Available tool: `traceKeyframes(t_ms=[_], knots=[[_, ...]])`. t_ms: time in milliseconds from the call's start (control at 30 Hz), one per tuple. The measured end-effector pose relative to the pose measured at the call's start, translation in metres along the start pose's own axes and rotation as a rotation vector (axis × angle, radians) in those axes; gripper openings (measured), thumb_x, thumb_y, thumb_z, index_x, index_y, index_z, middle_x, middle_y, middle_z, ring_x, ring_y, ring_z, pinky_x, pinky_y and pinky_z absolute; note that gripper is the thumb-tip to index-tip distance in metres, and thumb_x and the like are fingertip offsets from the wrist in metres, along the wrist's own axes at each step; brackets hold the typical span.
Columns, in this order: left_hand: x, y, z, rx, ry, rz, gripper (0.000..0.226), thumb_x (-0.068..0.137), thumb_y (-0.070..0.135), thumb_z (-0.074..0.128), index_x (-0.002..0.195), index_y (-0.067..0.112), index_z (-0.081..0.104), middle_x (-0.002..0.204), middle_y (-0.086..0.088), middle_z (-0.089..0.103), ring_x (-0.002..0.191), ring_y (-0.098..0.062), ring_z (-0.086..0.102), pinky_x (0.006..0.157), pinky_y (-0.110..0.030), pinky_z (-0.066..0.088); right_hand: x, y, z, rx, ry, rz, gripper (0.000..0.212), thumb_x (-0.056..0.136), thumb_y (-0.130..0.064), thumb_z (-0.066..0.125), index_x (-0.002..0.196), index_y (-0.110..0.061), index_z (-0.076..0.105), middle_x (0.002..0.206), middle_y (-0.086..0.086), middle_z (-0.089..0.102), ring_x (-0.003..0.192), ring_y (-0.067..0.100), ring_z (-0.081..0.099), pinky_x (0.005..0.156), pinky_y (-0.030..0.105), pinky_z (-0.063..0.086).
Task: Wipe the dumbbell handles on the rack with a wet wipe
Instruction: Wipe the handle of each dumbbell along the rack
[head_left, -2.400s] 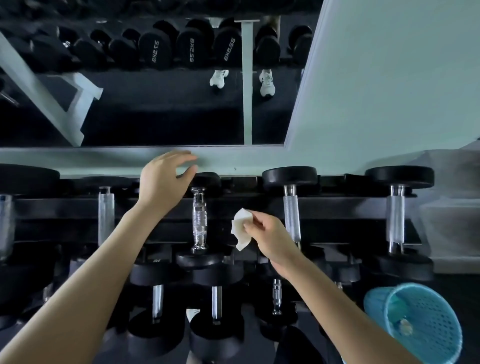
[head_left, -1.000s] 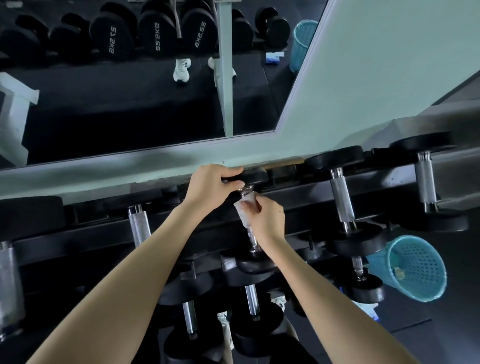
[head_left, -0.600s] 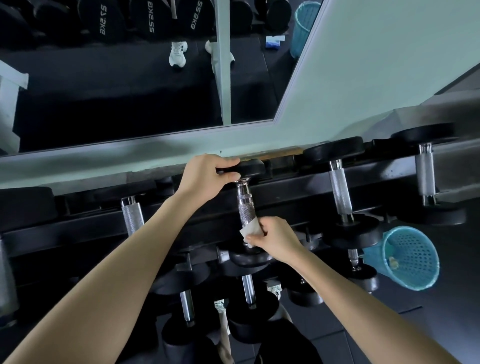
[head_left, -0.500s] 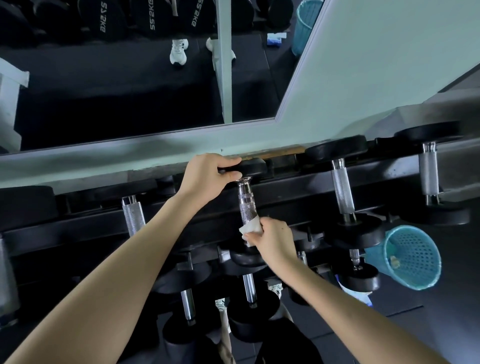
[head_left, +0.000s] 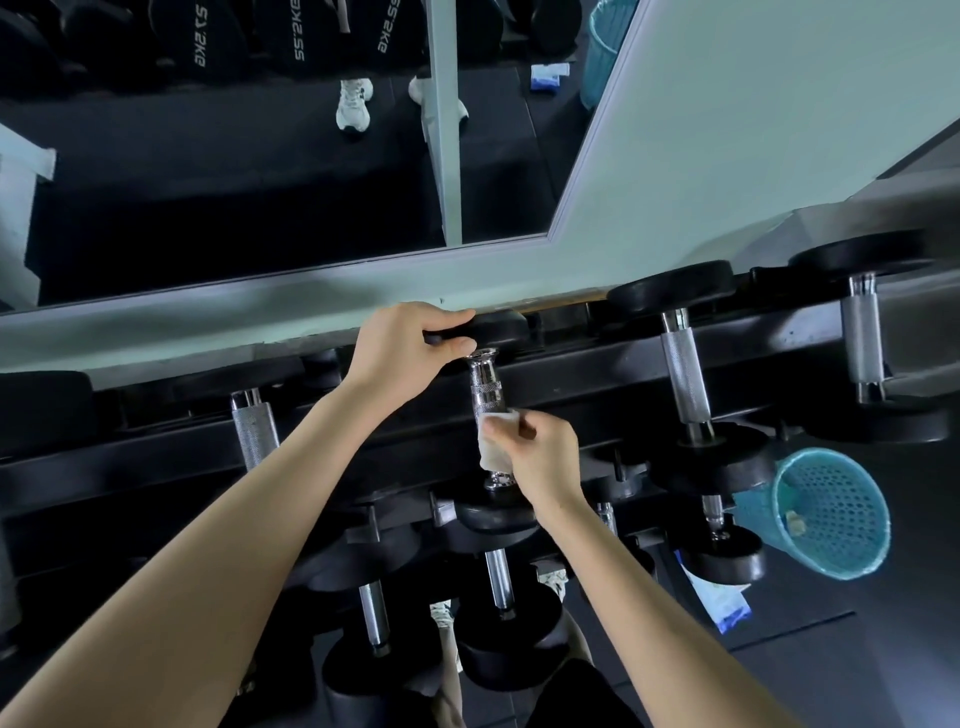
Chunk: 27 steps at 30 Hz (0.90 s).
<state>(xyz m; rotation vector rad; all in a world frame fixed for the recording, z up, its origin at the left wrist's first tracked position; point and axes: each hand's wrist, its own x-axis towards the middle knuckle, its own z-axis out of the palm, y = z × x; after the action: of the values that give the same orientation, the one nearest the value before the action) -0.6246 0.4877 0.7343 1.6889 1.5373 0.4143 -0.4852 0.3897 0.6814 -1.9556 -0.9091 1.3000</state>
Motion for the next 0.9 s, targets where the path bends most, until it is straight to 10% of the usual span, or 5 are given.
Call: traceKeyframes(t_ms=[333,900], knots=[[-0.002,0.002,0.003,0.012,0.037,0.018,0.034,0.083,0.025,0.072,0.116,0.024,0.067,0.107,0.005,0.071,0.096,-0.011,0.063,0.086,-0.023,0.047,0.027,-0.029,-0.011,0.141,-0.140,0.005,0.016,0.081,-0.016,0.073,0.067,-0.009,0.069,0.065,-0.001,0.064,0.061,0.008,0.058,0.057,0.016,0.047],[0.001,0.007,-0.001,0.084,0.008,-0.013,0.035,0.084,0.030,0.070,0.118,0.027,0.066,0.115,0.006,0.068,0.082,-0.006,0.053,0.073,-0.018,0.037,-0.010,0.003,-0.004,-0.603,-0.022,-0.071,0.031,0.077,-0.028,0.073,0.064,-0.013,0.049,0.068,-0.002,0.058,0.059,0.012,0.050,0.045,0.017,0.024]])
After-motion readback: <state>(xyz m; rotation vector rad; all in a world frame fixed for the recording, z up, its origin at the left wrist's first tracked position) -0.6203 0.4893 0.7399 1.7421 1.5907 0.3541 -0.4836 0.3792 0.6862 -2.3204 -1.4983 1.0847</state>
